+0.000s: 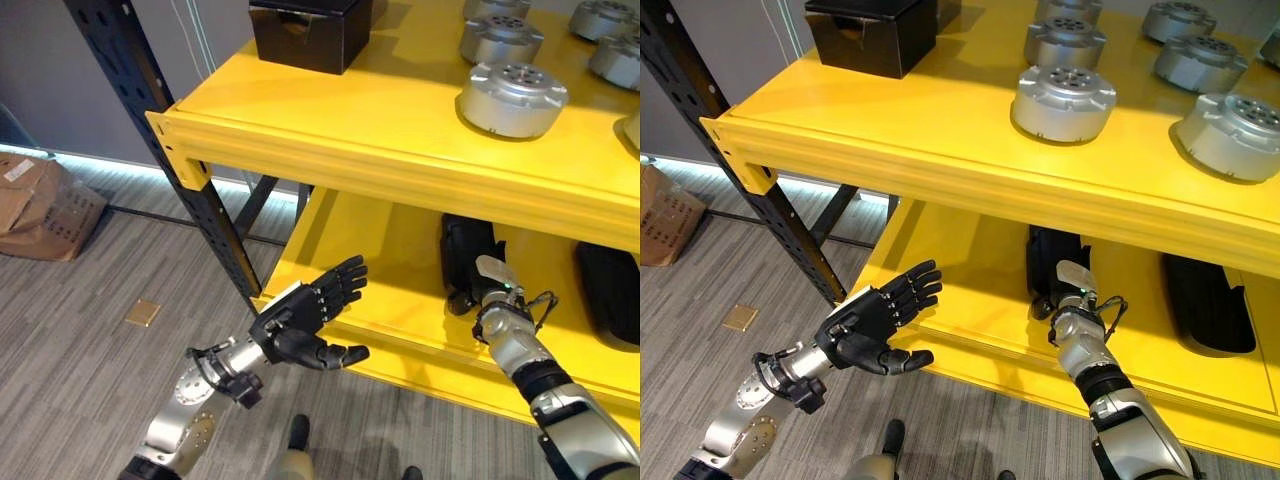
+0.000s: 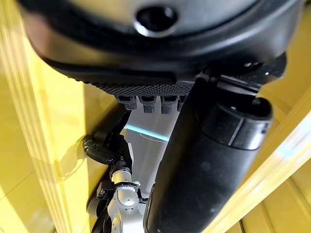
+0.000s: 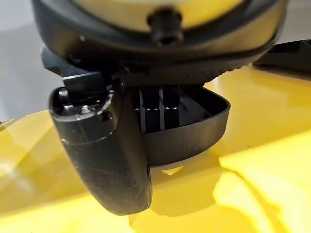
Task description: Move parts from the plastic box to the shelf.
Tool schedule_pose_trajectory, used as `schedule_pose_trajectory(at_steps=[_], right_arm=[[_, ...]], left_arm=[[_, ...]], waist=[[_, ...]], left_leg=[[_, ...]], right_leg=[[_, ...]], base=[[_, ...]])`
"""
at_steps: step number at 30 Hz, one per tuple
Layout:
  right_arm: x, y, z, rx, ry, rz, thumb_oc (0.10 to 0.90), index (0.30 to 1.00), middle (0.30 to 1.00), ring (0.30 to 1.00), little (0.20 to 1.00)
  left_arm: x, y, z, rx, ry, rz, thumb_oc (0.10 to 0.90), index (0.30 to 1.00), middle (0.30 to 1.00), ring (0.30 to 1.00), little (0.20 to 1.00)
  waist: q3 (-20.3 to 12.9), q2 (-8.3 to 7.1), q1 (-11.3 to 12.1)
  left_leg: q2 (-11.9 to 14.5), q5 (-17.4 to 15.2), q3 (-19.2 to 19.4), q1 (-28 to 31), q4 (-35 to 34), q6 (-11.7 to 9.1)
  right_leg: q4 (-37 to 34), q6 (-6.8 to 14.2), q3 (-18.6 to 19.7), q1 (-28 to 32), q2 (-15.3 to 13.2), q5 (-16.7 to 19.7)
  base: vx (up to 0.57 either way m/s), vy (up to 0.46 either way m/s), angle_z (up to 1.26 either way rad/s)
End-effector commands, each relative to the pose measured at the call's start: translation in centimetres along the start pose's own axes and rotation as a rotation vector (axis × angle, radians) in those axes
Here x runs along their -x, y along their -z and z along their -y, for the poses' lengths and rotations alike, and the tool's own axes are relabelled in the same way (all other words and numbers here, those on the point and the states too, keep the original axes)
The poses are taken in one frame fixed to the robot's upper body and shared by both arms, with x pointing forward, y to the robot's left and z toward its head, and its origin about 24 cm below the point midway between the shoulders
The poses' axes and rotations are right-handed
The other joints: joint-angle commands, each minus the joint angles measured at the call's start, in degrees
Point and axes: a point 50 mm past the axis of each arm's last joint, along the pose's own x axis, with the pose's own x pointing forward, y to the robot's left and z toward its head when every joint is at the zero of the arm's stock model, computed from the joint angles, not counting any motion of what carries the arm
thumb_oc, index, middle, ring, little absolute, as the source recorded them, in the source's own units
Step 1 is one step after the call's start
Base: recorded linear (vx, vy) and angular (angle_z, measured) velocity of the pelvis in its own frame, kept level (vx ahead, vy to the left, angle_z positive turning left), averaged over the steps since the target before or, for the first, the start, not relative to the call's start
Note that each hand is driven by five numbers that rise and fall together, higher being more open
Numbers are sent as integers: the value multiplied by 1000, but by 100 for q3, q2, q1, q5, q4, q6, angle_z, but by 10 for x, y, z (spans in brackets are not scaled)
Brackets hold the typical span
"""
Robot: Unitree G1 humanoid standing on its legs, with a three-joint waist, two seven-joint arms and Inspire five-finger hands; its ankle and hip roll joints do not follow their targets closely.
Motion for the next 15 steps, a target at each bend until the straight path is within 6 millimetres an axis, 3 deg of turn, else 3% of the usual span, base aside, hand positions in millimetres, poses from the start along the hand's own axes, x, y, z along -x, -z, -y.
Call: schedule_pose_trajectory(at_steps=[1,15], right_arm=[[14,60,-37,113,-231,-226,900,1000,1000,1000,1000],[36,61,-78,-125,-420,-243,900,1000,1000,1000,1000]], left_arm=[[-16,-58,9,-132,82,285,900,1000,1000,1000,1000],[-15,-57,9,-139,62,283,900,1000,1000,1000,1000]], waist=[[3,149,-71],[10,88,-169]], left_leg=[[300,-562,571,310,24,30],[330,-586,623,371,8,38]], right_leg=[[606,-126,362,-454,-60,-267],[630,-143,411,-455,-38,-290]], base=[[0,0,0],[3,-2,-2]])
